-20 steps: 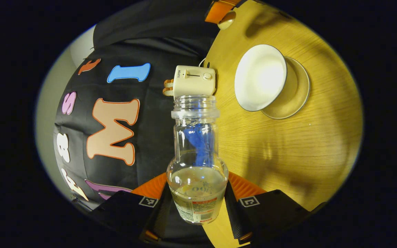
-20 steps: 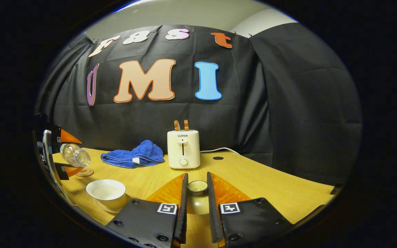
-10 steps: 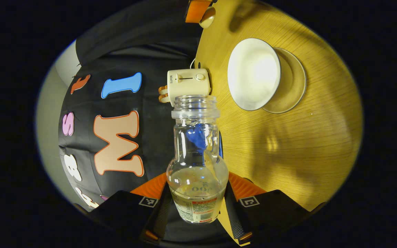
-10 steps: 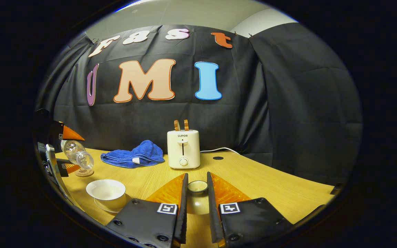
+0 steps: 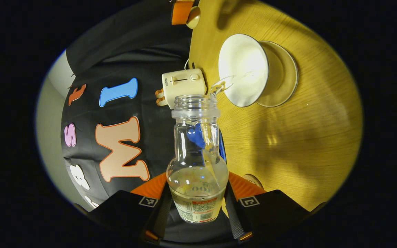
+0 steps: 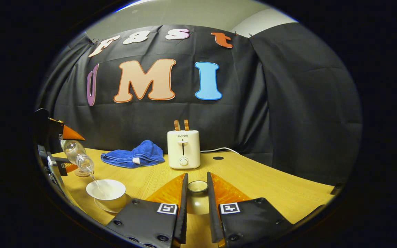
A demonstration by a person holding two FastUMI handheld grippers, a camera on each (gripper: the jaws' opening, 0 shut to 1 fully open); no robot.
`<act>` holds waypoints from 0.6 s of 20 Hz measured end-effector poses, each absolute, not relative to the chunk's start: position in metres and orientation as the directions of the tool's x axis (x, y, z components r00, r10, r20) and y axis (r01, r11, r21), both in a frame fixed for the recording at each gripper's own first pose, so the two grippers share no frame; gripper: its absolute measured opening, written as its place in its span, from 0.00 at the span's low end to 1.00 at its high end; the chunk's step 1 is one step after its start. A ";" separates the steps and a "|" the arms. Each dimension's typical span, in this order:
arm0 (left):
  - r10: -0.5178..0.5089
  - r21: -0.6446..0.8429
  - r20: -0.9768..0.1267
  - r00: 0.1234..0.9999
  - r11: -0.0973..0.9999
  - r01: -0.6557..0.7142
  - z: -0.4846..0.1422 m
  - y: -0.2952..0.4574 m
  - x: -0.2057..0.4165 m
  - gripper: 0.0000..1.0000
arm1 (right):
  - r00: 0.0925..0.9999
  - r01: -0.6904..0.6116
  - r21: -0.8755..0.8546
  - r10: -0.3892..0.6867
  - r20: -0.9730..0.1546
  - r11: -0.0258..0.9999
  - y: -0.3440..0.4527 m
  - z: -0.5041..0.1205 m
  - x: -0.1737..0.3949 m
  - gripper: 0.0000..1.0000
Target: Open the teacup lid with one hand, grasp the water bottle and pour water into the teacup with the other hand; after pouring, place the water bottle on the coaster and then close the teacup lid.
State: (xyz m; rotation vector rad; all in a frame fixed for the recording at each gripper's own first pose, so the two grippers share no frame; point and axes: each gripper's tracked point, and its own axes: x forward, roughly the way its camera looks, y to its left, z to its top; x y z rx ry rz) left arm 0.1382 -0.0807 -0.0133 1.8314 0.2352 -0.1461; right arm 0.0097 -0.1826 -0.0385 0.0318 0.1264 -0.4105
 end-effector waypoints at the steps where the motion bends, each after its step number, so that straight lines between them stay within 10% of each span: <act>1: 0.085 0.934 -0.223 0.971 -0.266 0.238 -0.012 -0.081 0.138 0.70 | 0.909 0.400 0.005 -0.396 -0.128 0.917 -0.183 -0.039 0.009 0.31; 12: 0.085 0.898 -0.192 0.978 -0.386 0.210 0.006 -0.087 0.140 0.70 | 0.909 0.400 0.004 -0.396 -0.129 0.917 -0.183 -0.039 0.008 0.31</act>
